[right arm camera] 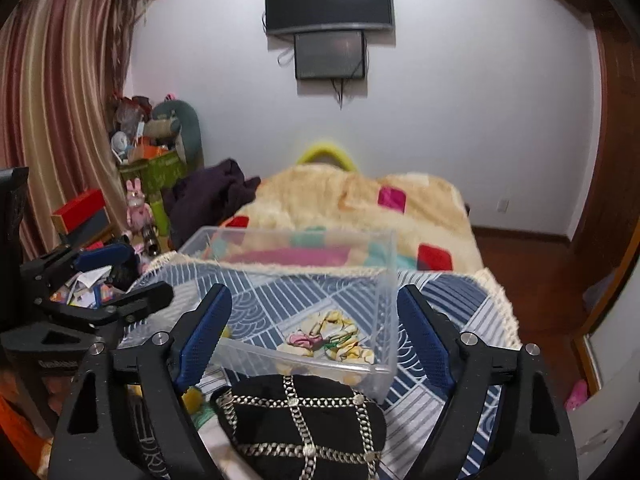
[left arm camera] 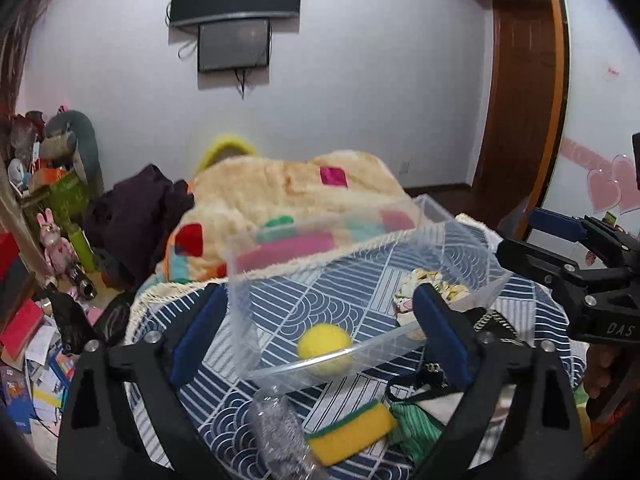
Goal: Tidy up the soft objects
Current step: 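Grasp the clear scrubber bag with the left gripper while the right gripper grasps the black chain bag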
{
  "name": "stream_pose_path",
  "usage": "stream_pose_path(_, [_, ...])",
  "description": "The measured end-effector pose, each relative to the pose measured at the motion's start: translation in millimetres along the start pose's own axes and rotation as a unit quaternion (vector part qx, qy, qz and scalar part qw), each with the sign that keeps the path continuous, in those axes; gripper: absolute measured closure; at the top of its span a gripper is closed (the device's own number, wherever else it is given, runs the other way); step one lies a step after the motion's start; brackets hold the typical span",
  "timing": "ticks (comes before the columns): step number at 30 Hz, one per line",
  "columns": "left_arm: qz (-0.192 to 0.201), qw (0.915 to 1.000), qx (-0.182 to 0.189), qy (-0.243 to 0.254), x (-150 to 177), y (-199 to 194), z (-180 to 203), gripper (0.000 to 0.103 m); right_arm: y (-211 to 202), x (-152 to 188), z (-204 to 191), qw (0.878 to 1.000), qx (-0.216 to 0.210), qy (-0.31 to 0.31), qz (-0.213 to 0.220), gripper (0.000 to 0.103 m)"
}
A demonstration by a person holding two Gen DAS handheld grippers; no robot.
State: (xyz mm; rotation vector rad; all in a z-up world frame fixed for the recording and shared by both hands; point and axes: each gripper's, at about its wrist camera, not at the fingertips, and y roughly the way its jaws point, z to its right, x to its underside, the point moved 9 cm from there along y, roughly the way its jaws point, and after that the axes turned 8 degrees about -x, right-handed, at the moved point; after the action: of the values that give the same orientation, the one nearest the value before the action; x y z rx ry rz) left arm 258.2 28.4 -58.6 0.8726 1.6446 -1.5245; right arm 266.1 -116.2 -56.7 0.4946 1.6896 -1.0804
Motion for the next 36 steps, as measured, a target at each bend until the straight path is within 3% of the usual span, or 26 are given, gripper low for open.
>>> stream_pose_path(5, [0.009,0.9999,-0.006,-0.001,8.9,-24.4,-13.6,0.002,-18.1,6.6,-3.9,1.0,0.004,-0.01,0.015,0.004])
stream_pose_path(10, [-0.015,0.9996,-0.022,-0.006,39.6,-25.8,-26.1,0.002,-18.0,32.0,-3.8,1.0,0.0,-0.014,-0.005,0.004])
stream_pose_path(16, [-0.054,0.9968,-0.035,-0.046,79.4,-6.2,-45.7,0.002,-3.2,68.0,-1.0,0.999,0.002,-0.008,-0.05,0.004])
stream_pose_path(18, [-0.063,0.9956,-0.035,-0.06,88.4,1.7,-50.2,0.008,2.6,77.2,1.3,0.998,0.001,0.003,-0.064,0.004])
stream_pose_path(20, [-0.077,0.9947,-0.034,-0.06,96.3,9.6,-51.0,0.024,7.1,83.7,3.7,0.997,-0.004,0.015,-0.073,0.004])
stream_pose_path(25, [-0.099,0.9923,-0.03,-0.068,114.8,25.0,-52.6,0.04,14.6,95.4,7.5,0.995,-0.017,0.039,-0.09,0.006])
stream_pose_path(28, [-0.114,0.99,-0.008,-0.083,124.6,31.8,-50.9,0.055,13.0,100.1,7.9,0.994,-0.033,0.053,-0.094,0.026])
stream_pose_path(30, [-0.117,0.9892,0.007,-0.088,127.9,33.2,-47.4,0.063,12.1,102.1,7.4,0.992,-0.049,0.063,-0.097,0.044])
stream_pose_path(32, [-0.115,0.9896,0.014,-0.084,128.7,31.5,-43.0,0.071,10.2,103.2,5.1,0.991,-0.06,0.066,-0.097,0.055])
stream_pose_path(36, [-0.107,0.9916,0.014,-0.07,127.7,25.6,-36.0,0.079,2.9,103.3,1.1,0.992,-0.063,0.056,-0.091,0.071])
